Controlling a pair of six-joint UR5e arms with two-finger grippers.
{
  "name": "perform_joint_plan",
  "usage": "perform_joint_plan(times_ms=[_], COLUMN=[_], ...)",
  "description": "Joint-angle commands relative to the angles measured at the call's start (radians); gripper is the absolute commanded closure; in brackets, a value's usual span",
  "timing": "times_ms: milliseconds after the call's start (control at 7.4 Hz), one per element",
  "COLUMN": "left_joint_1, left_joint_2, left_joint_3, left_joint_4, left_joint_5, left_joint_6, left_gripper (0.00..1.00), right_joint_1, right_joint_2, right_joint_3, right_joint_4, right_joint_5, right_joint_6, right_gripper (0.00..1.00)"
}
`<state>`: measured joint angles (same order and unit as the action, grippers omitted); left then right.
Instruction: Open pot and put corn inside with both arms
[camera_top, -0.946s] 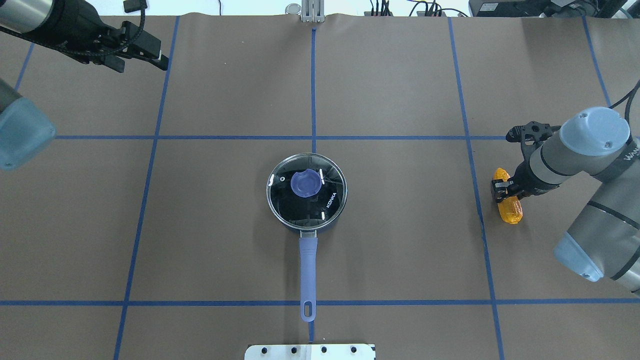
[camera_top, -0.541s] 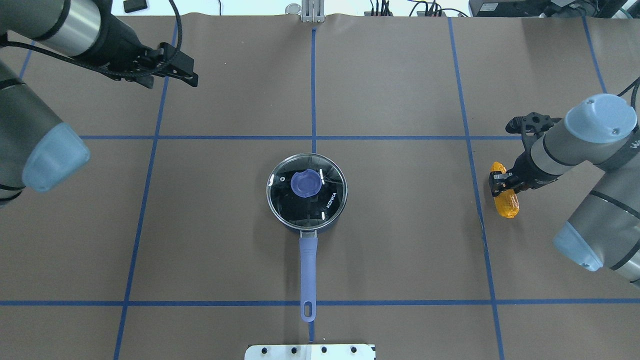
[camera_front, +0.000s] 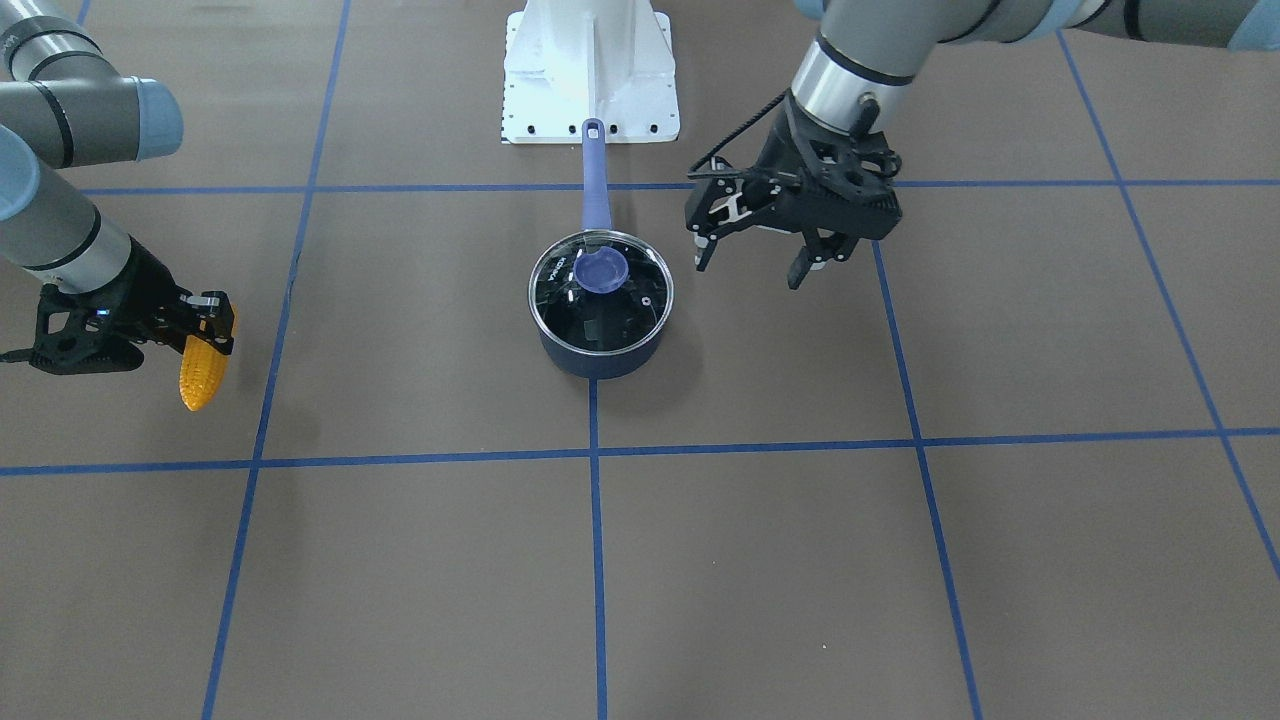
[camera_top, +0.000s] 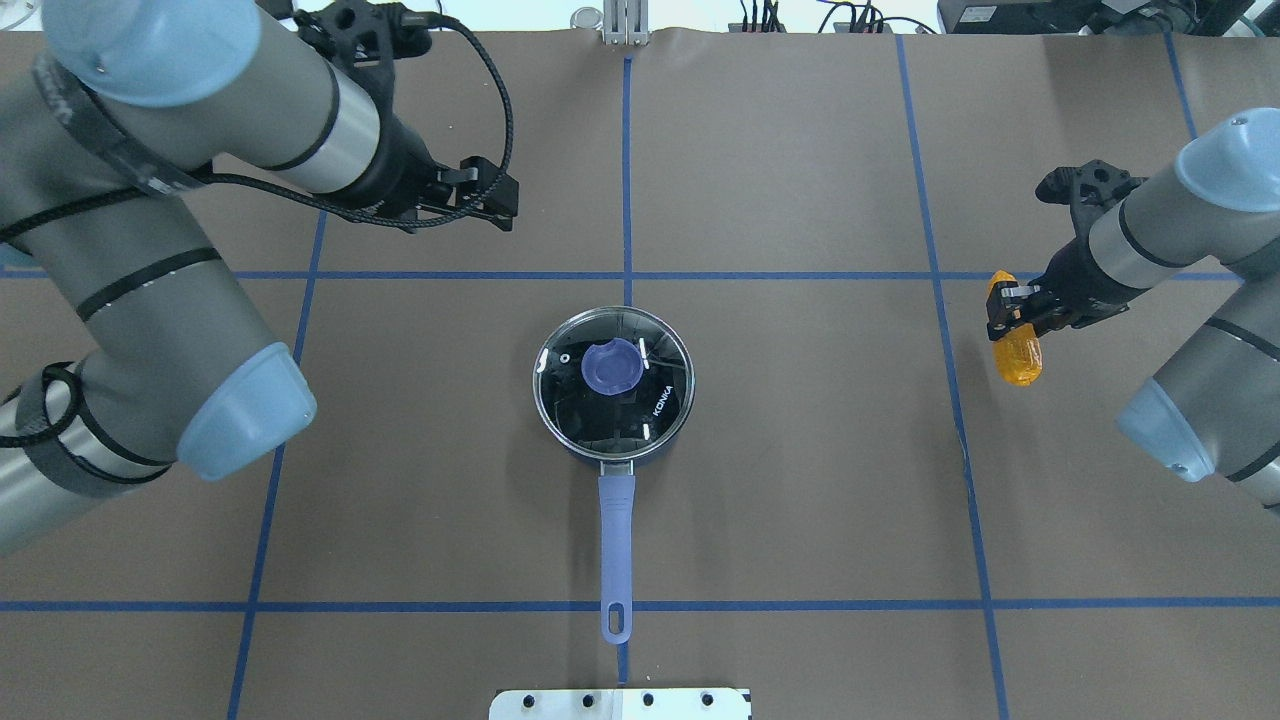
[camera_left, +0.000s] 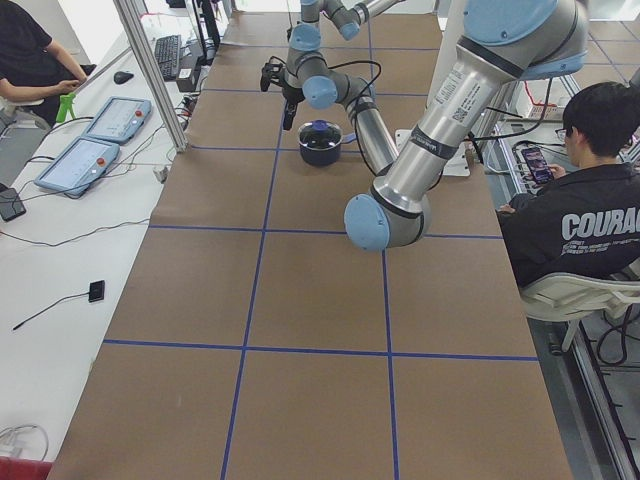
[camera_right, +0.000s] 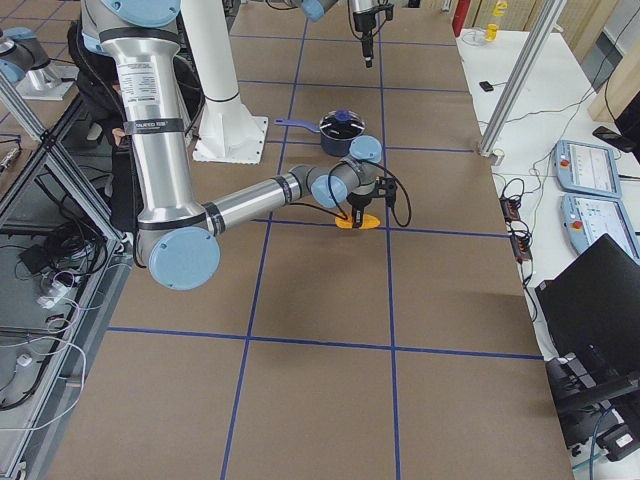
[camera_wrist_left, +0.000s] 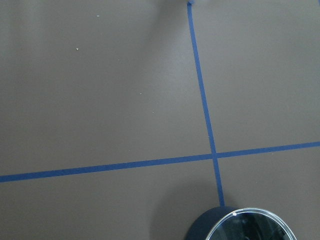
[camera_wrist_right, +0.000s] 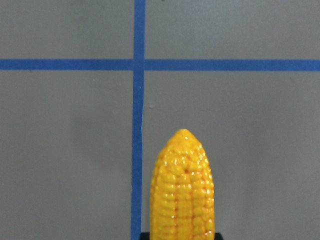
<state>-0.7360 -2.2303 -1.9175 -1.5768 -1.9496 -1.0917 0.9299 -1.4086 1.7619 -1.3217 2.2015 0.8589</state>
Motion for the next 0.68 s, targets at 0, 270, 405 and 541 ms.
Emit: perform_joint_plan(times_ms=[0,270,405,541], left_joint_1=[0.111,0.154,0.188,0.196], left_joint_2=[-0.069,-0.118,-0.149,-0.166], left_joint_3=[0.020,0.089,0.139,0.181], left_joint_4=[0.044,0.047,0.046,0.043], left_joint_5=[0.096,0.113,0.151,0.159], left_joint_6=[-0.053,-0.050,-0.047,-0.040], left_gripper=[0.03,0.03,0.03,0.03], right_joint_1=[0.045,0.066,0.067,0.069], right_joint_2=[0.118,0.151,0.155,0.157], right_joint_3=[0.001,0.001,0.001,-0.001], right_joint_4=[-0.158,-0.200,-0.200,-0.200], right_joint_5=[0.009,0.010,0.012,0.010], right_joint_6=[-0.036,-0.054,-0.055,-0.061], right_gripper=[0.59,0.59,0.59,0.59])
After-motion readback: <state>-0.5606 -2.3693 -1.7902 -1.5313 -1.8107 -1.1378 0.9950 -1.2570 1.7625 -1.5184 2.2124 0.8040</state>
